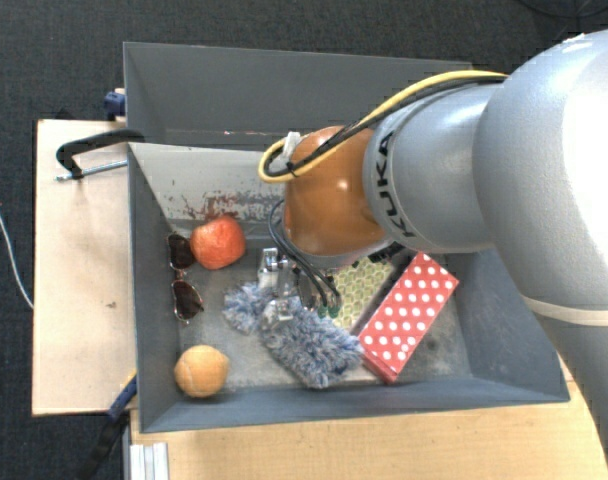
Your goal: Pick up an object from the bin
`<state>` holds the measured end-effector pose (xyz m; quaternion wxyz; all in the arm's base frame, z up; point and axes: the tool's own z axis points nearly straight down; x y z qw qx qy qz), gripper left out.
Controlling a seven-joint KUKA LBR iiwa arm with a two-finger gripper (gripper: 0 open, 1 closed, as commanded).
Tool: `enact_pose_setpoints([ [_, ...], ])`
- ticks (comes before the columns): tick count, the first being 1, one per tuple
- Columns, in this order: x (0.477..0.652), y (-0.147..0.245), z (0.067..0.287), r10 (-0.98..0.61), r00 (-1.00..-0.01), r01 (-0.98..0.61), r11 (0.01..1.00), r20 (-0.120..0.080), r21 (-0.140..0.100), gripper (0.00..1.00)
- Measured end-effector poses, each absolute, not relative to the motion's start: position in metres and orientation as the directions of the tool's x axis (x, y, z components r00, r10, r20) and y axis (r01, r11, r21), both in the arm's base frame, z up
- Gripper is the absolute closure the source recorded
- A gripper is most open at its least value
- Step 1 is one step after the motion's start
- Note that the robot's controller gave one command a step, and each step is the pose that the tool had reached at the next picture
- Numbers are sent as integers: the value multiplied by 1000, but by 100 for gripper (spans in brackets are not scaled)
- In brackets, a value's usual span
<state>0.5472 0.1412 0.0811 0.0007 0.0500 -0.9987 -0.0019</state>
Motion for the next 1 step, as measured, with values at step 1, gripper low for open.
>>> enact_pose_setpoints([
  [1,546,142,91,-100,-995,-100,995,2,4,100],
])
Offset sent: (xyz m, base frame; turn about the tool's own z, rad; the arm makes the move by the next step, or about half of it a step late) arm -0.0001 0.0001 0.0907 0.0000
